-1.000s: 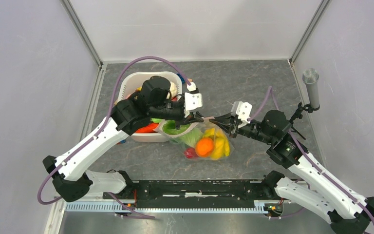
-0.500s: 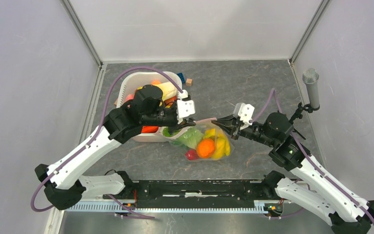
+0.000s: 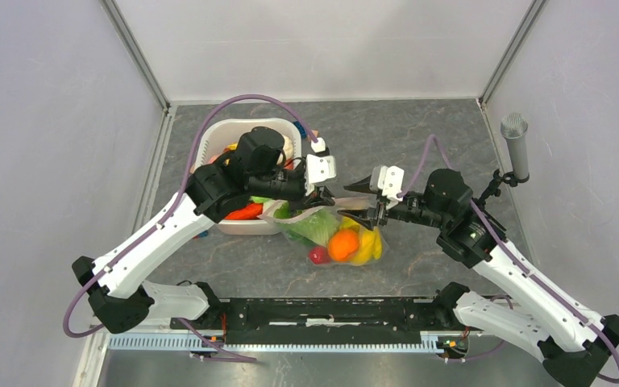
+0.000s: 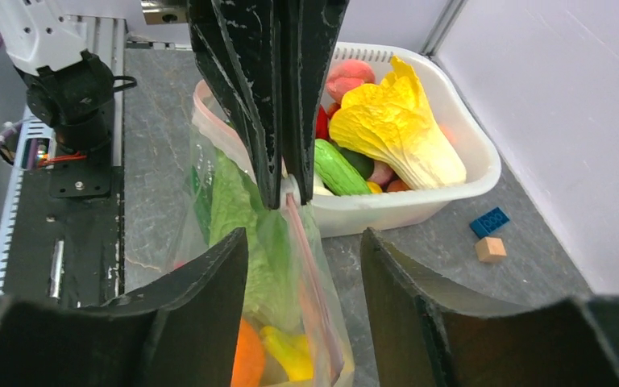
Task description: Place the food in the zip-top bag and seal the zipper
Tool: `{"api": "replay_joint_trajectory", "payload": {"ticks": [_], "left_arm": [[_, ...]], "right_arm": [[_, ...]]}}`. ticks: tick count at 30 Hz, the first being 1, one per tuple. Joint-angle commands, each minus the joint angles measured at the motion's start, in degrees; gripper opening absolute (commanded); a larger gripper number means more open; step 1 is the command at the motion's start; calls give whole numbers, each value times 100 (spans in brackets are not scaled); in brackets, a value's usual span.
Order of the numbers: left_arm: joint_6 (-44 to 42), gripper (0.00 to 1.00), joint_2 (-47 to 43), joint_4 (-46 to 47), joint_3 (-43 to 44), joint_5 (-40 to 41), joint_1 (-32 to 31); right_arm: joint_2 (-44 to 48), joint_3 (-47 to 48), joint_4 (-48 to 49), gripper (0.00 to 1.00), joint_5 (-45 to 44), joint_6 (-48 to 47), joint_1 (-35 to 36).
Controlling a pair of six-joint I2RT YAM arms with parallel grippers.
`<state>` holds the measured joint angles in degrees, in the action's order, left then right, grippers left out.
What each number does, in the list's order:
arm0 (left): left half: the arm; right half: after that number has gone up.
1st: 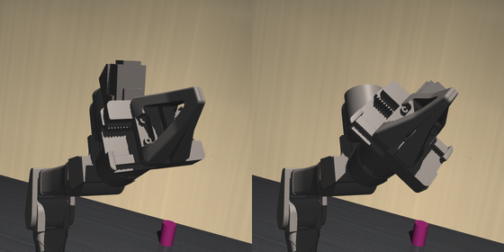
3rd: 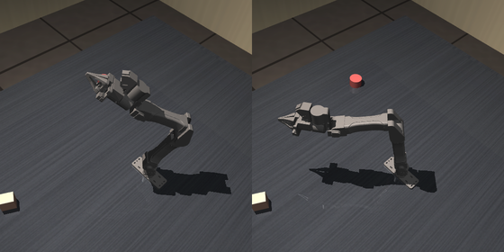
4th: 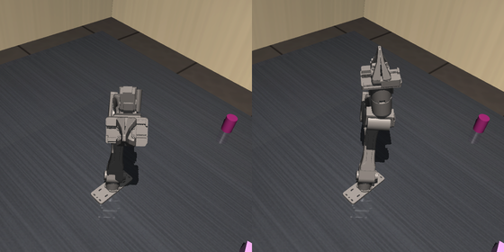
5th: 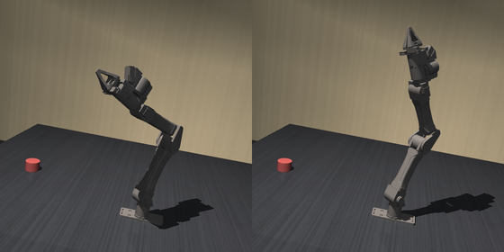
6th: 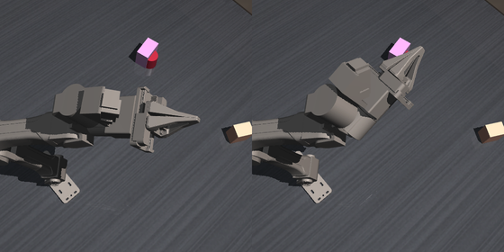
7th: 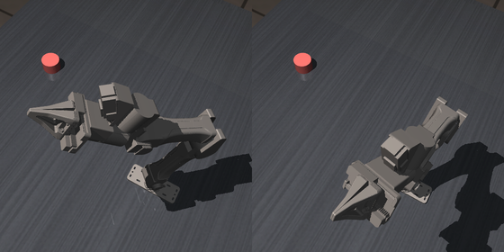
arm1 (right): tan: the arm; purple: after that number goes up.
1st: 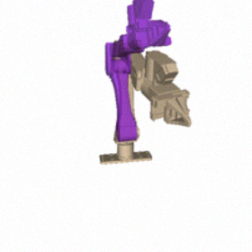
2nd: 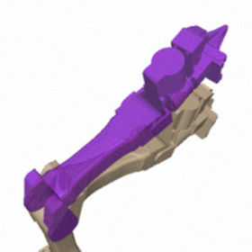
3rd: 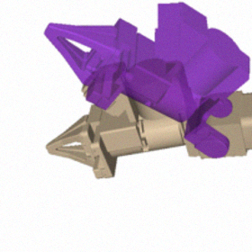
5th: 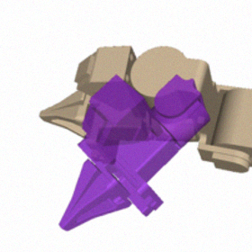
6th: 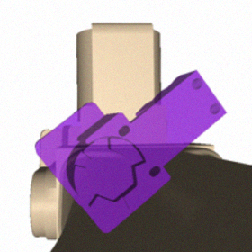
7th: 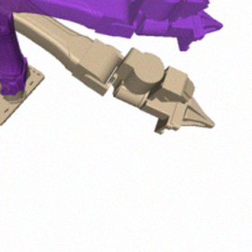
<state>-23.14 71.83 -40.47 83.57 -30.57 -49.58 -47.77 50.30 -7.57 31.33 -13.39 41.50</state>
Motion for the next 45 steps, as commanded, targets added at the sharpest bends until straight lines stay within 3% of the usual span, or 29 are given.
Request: {"api": "replay_joint_trajectory", "payload": {"ticks": [1,5,10,13,20,45], "left_arm": [[-41,2,-38,-1,282,-204,1],[-64,2,-81,-5,234,-148,1],[-64,2,-99,-3,196,-110,1],[-50,2,-149,-2,113,-48,1],[-48,2,-590,-12,-377,501,12],[103,2,-1469,-295,-1255,1590,38]], "right_arm": [[-186,353,-107,54,334,-209,-10],[-202,339,-249,41,316,-294,-14],[-101,301,-236,14,131,-208,-10],[94,106,85,0,-428,90,-10],[715,-594,713,0,-2093,592,-10],[1521,-1295,1355,0,-4501,1263,-10]]}}
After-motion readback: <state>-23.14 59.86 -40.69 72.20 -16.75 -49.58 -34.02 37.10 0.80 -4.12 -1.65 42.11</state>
